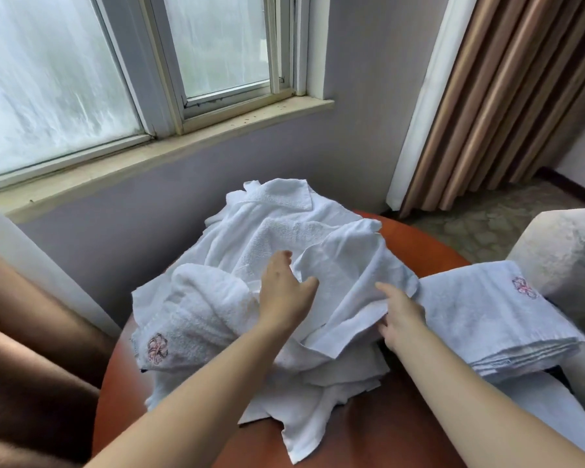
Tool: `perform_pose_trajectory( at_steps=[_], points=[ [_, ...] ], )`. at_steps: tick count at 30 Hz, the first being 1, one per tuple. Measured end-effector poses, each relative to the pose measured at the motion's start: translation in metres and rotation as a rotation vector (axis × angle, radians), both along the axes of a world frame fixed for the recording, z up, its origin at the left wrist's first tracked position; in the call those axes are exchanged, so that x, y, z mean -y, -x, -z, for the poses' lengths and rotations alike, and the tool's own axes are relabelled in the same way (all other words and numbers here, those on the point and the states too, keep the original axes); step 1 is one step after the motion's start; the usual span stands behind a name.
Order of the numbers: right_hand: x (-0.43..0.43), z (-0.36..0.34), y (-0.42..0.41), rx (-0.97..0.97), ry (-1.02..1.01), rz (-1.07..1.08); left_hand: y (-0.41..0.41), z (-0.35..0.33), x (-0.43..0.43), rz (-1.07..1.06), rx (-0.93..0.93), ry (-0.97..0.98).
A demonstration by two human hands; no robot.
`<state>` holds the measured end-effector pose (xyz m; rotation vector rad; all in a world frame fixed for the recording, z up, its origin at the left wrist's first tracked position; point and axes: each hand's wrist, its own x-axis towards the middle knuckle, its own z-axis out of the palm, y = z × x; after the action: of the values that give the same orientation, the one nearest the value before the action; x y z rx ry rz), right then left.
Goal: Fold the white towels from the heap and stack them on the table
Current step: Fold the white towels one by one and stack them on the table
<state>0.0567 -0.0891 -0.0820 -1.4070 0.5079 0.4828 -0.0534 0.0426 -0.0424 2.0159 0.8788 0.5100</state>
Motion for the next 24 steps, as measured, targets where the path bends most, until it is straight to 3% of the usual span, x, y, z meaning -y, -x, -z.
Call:
perform_pose_trajectory(
  at_steps=[5, 13, 16, 21, 24],
  points=[
    [0.011, 0.0, -0.033, -0.006, -0.126, -0.05, -0.04, 0.015, -0.01, 0.087, -0.067, 0.029],
    [0.021, -0.012, -0.051, 0.125, -0.265, -0.202, -0.059, 0.008, 0.0, 0.298, -0.383, -0.051],
    [0.032, -0.021, -0.042, 0.149, -0.346, -0.244, -0.046, 0.006, 0.013, 0.47, -0.237, 0.244],
    [0.042, -0.023, -0.027, 0.126, -0.307, -0.285, -0.026, 0.004, 0.022, 0.405, 0.138, 0.989],
    [0.046, -0.032, -0.012, 0.068, -0.437, -0.411, -0.014, -0.007, 0.023, 0.514, 0.052, 1.138]
  ],
)
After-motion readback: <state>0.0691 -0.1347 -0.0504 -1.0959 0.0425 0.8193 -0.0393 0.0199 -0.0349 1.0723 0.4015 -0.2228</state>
